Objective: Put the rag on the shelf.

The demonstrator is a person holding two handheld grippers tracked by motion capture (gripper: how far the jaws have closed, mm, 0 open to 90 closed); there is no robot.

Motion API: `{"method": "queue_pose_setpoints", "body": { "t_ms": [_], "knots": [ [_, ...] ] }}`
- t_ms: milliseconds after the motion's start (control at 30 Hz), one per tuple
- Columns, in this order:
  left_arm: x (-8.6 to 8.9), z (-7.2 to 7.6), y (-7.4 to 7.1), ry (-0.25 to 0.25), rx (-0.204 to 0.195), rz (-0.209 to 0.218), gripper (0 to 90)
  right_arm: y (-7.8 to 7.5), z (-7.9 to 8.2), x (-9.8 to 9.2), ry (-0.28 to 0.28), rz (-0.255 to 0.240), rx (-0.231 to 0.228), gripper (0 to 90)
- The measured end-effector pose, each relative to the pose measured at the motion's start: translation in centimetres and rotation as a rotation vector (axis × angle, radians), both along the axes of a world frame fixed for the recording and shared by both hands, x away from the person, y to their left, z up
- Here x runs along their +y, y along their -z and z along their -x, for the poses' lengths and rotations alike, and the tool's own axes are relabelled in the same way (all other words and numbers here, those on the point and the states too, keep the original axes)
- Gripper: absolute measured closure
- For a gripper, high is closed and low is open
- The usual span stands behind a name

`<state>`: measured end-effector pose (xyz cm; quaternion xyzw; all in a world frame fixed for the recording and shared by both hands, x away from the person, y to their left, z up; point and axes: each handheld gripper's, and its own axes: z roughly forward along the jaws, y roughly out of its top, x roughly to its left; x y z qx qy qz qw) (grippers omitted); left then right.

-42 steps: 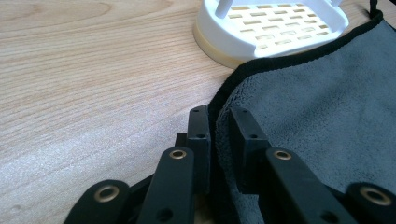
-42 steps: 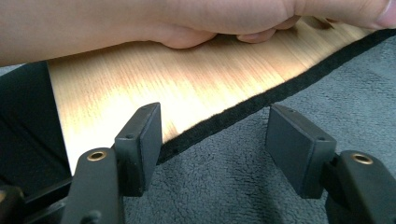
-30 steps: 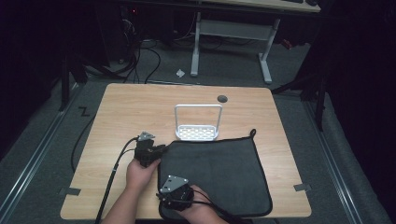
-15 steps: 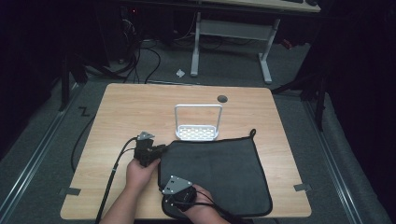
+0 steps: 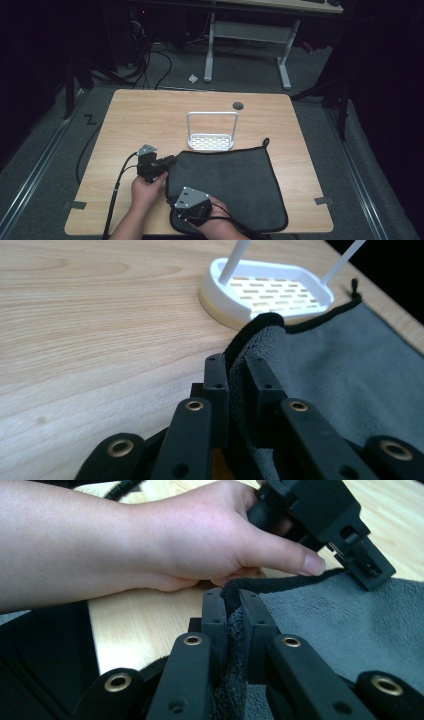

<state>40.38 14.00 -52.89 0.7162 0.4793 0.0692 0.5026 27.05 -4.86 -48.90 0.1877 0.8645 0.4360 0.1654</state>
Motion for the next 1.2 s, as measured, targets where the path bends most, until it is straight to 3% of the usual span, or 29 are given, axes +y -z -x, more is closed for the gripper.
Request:
{"method": "queue_pose_setpoints", "body": {
  "t_ms": [33,67,100,233,367,433,467,500,533,567,633,667,700,800,1000,1067,1100,1200],
  "knots": [
    [0.0,0.0,0.0,0.0,0.0,0.0,81.4,0.0,0.0,0.0,0.0,0.0,0.0,83.4],
    [0.4,0.4,-0.4,0.004,-0.029,-0.035,81.3,-0.4,0.3,0.6,-0.011,0.0,-0.022,83.3],
    [0.7,0.7,-0.5,0.005,-0.03,-0.039,81.2,-0.5,0.4,0.9,-0.015,-0.002,-0.032,83.4],
    [1.9,1.2,-0.9,-0.003,-0.025,-0.045,81.1,-0.6,0.8,1.8,-0.03,-0.014,-0.036,83.4],
    [4.8,1.9,-1.8,-0.04,-0.024,-0.045,81.1,-1.0,1.2,4.1,-0.071,-0.016,-0.054,83.3],
    [5.4,2.2,-1.9,-0.049,-0.027,-0.041,81.1,-1.1,1.3,4.5,-0.078,-0.02,-0.052,83.3],
    [6.7,2.6,-2.0,-0.073,-0.025,-0.034,81.1,-1.1,1.2,5.6,-0.098,-0.031,-0.046,83.3],
    [6.7,2.6,-2.0,-0.073,-0.025,-0.034,81.1,-1.1,1.2,6.2,-0.107,-0.034,-0.046,83.3],
    [8.2,3.0,-2.0,-0.093,-0.013,-0.006,81.0,-1.1,1.3,6.7,-0.117,-0.036,-0.051,83.3],
    [8.2,3.0,-2.0,-0.093,-0.013,-0.006,80.9,-1.1,1.3,6.7,-0.117,-0.036,-0.051,83.3],
    [9.9,3.6,-1.6,-0.127,0.0,0.056,81.0,-1.1,1.3,8.5,-0.143,-0.045,-0.056,83.3],
    [10.6,3.8,-1.2,-0.142,0.01,0.073,81.0,-1.1,1.3,8.5,-0.143,-0.045,-0.056,83.3],
    [11.8,3.9,-1.0,-0.162,0.036,0.069,81.1,-1.1,1.2,9.7,-0.155,-0.044,-0.055,83.3],
    [12.8,4.2,-0.9,-0.182,0.036,0.105,81.3,-1.3,1.2,10.9,-0.166,-0.052,-0.048,83.2],
    [11.9,4.2,-1.5,-0.171,0.02,0.084,81.2,-1.7,1.5,10.6,-0.159,-0.046,-0.074,83.0],
    [10.2,4.0,-2.1,-0.149,0.02,0.086,81.0,-1.6,1.6,8.8,-0.138,-0.05,-0.076,82.8],
    [10.2,4.0,-2.1,-0.149,0.02,0.086,81.0,-1.6,1.7,8.1,-0.13,-0.049,-0.081,82.7],
    [7.6,3.7,-3.2,-0.119,0.003,0.029,81.0,-1.4,1.8,6.4,-0.109,-0.044,-0.094,82.6]
  ]
}}
